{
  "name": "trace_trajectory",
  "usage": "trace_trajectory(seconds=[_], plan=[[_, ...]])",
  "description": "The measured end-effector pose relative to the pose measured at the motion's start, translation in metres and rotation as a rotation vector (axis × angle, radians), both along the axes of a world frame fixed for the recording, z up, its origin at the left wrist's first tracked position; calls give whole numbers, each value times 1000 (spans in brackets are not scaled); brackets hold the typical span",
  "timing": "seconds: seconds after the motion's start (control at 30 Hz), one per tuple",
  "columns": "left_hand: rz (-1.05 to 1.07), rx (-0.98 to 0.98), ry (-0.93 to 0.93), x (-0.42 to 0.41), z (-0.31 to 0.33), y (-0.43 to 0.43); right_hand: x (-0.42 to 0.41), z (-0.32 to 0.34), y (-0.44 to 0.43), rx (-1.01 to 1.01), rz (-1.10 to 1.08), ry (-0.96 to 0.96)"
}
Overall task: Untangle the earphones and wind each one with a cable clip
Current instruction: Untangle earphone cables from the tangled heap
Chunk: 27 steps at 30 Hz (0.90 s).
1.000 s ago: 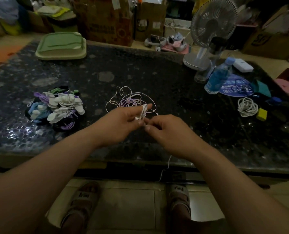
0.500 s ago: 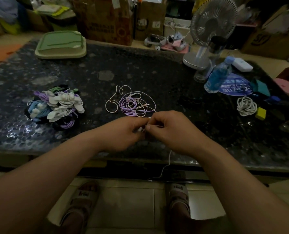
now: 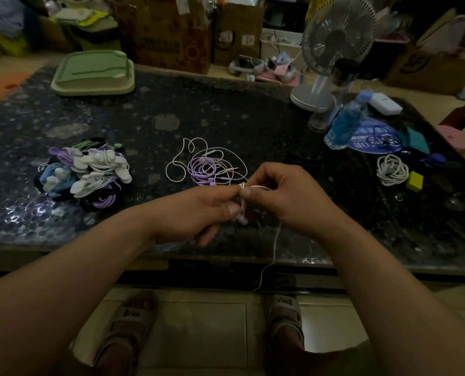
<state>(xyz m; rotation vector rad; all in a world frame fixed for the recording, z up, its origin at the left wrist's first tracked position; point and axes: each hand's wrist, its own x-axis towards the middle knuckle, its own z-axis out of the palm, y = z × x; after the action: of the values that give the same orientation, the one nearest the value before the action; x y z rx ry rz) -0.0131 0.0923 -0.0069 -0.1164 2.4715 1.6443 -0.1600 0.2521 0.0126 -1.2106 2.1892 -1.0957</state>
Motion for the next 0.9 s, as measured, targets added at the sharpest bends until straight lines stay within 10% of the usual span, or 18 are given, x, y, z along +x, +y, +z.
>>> trace_trajectory(seconds=[0.3, 0.57, 0.9], plan=[[40, -98, 6, -6, -1, 2, -10, 10, 4, -116, 78, -356], [30, 279, 47, -7, 7, 10, -14, -13, -2, -58, -72, -568], [329, 239, 111, -10, -3, -5, 13, -12, -7, 273, -15, -148]])
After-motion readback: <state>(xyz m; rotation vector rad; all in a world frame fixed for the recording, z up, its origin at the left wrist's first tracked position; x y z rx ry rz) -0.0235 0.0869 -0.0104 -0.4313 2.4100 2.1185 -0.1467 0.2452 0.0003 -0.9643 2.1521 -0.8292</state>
